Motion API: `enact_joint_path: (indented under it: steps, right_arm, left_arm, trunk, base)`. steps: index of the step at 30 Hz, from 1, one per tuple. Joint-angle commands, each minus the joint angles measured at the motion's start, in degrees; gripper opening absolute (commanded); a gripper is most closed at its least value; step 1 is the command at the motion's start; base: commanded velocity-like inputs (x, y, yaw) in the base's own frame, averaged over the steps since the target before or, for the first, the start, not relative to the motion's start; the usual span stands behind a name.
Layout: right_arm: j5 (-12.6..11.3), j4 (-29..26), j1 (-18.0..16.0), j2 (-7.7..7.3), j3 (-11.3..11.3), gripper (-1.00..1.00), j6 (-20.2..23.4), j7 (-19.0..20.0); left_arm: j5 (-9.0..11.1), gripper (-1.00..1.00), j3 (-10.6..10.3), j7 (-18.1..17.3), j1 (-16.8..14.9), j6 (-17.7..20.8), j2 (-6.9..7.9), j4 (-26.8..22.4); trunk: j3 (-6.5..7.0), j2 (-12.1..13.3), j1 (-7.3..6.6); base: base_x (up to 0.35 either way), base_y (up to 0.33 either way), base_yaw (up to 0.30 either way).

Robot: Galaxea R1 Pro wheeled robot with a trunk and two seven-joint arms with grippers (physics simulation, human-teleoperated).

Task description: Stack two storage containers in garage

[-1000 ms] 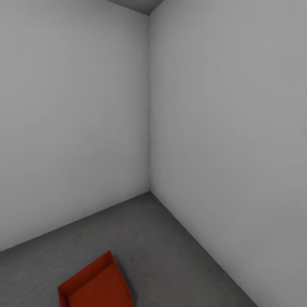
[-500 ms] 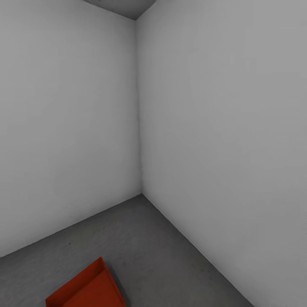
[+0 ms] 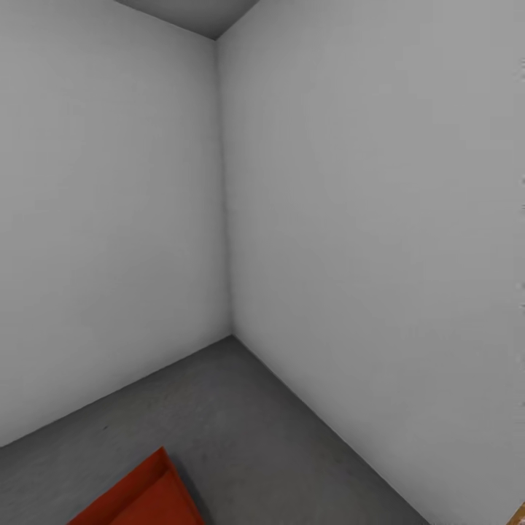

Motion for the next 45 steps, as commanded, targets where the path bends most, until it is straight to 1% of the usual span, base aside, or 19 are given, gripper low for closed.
enact_joint_path:
  steps: [1,32,45]
  right_arm:
    - [-0.5,0.1,0.0,0.03,0.5,1.00,-0.2,-0.1]
    - [-0.5,0.1,0.0,0.01,0.5,1.00,-0.1,0.1]
    - [0.0,0.1,0.0,-0.14,0.6,1.00,0.0,0.2]
  left_arm:
    - [0.4,1.00,-0.2,-0.1,0.0,-0.2,0.00,0.0]
    - [0.4,1.00,-0.2,-0.1,0.0,-0.2,0.00,0.0]
    - [0.4,1.00,-0.2,-0.1,0.0,-0.2,0.00,0.0]
  trunk:
    - [-0.08,-0.1,0.01]
    - [-0.07,-0.1,0.01]
    - [-0.07,-0.1,0.01]
  base:
    - [0.000,0.000,-0.160]
    - [0.000,0.000,-0.239]
    - [0.000,0.000,-0.035]
